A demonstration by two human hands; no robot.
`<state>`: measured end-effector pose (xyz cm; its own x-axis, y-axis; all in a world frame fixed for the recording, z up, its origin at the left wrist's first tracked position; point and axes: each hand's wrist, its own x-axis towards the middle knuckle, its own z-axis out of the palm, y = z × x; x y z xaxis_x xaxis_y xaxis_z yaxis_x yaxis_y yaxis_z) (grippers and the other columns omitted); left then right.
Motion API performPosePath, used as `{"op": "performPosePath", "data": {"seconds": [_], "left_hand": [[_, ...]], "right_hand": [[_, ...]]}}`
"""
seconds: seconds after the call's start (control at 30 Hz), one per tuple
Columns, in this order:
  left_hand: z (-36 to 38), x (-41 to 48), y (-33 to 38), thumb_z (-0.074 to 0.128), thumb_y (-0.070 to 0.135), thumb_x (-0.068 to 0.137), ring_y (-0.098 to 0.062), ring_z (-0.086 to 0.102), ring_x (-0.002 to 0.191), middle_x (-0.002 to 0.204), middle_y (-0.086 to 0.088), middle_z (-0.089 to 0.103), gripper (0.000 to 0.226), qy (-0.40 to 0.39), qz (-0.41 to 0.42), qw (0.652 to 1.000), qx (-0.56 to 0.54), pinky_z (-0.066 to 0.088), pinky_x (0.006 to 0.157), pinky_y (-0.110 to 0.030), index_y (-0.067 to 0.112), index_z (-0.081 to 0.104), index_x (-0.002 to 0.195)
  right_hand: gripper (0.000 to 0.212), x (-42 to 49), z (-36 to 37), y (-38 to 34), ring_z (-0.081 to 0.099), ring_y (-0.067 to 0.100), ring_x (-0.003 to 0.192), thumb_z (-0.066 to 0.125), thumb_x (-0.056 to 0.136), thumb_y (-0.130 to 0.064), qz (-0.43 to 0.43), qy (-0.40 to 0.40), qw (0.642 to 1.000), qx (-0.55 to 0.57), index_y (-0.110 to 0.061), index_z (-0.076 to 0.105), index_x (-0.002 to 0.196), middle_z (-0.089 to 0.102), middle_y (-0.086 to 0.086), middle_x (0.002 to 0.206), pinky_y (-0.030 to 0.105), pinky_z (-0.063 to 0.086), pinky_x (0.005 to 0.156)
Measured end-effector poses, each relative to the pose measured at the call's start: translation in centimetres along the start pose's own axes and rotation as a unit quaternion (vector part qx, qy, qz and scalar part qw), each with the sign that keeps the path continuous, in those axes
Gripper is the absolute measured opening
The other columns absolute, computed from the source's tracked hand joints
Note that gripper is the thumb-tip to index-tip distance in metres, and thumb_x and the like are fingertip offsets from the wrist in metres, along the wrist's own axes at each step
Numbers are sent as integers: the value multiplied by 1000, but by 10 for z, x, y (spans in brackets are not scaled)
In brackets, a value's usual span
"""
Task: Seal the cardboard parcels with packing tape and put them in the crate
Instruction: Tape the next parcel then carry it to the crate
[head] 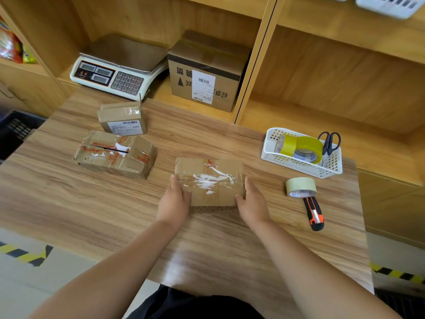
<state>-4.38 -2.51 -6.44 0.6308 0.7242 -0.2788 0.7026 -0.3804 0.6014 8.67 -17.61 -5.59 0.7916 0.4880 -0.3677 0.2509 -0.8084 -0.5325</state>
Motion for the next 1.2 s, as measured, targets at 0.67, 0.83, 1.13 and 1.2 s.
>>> {"op": "performPosePath", "data": {"seconds": [0.67,0.83,1.13,1.2], "left_hand": [[-24,7,2,45,27,98,-27,53,81,78,-5,58,25,87,-86,962,-243,34,67,-31,13,57,81],[-26,4,5,40,44,98,-21,52,76,77,-1,58,38,76,-114,951,-277,38,68,-33,13,58,86],[-33,14,8,54,47,87,-25,59,89,87,0,65,34,39,-132,964,-226,45,81,-38,16,60,99],[-32,14,6,53,38,89,-28,59,90,86,-3,64,28,31,-135,962,-235,45,82,-38,14,59,102]], "right_hand": [[21,2,-17,-1,62,15,87,47,99,-21,159,79,837,518,-20,63,85,67,0,91,33,48,87],[30,1,-16,-4,65,21,94,50,96,-39,151,91,879,443,-18,68,84,71,3,94,42,51,91],[30,0,-23,-6,51,17,71,64,85,-33,112,112,936,315,-17,52,64,55,-4,67,30,37,66],[18,-1,-22,-4,55,18,76,64,85,-31,96,93,953,270,-18,58,73,59,-4,73,30,39,67]]}}
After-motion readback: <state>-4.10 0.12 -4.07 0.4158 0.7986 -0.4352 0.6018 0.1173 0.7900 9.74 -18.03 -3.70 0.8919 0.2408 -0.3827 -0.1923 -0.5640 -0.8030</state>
